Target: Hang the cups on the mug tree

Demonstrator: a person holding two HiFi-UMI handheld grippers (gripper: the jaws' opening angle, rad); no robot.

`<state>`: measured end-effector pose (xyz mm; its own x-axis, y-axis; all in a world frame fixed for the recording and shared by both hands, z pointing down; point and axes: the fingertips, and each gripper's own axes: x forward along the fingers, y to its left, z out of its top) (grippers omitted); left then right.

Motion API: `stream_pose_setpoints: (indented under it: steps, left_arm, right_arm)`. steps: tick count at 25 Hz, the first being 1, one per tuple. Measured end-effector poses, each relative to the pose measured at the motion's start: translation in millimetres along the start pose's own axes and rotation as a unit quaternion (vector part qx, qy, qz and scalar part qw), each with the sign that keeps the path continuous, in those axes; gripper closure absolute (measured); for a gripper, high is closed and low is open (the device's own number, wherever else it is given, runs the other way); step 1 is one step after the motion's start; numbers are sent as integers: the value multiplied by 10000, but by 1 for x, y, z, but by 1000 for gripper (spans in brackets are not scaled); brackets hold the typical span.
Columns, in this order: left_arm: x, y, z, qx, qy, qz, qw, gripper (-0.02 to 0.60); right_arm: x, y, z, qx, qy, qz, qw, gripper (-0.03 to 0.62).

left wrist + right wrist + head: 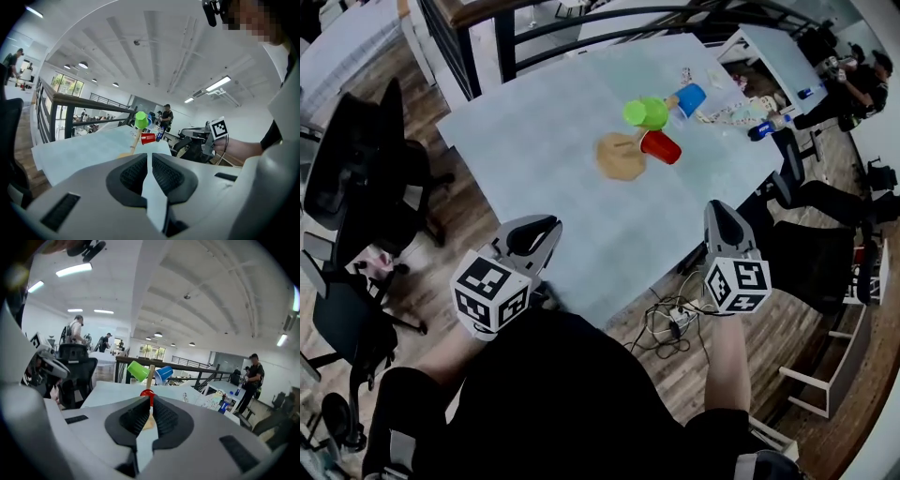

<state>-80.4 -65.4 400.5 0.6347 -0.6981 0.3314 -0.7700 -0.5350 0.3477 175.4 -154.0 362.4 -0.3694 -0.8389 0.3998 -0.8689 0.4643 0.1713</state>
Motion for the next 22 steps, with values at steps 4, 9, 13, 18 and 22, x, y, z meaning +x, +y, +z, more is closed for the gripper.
stream_pose_setpoints:
  steps: [4, 9, 13, 18, 22]
  left_arm:
    - [10, -7, 9, 115, -208, 35, 9997, 543]
    - [-4, -11, 1, 212, -86, -1, 9997, 543]
    - [5, -18, -10, 324, 29, -16, 9995, 543]
    - [14, -31, -15, 322, 101, -125, 9994, 543]
    - [18, -37, -15, 328, 98, -210, 9992, 543]
  right_arm:
    - [-26, 11, 10, 1115, -670, 190, 9913, 549]
    - [-51, 65, -2, 1972, -999, 361, 9746, 549]
    - [-57, 97, -14, 2140, -1056, 631, 9691, 549]
    - [-70, 126, -30, 2282, -919, 871, 9654, 549]
    - [-72, 137, -37, 2256, -818, 940, 9662, 549]
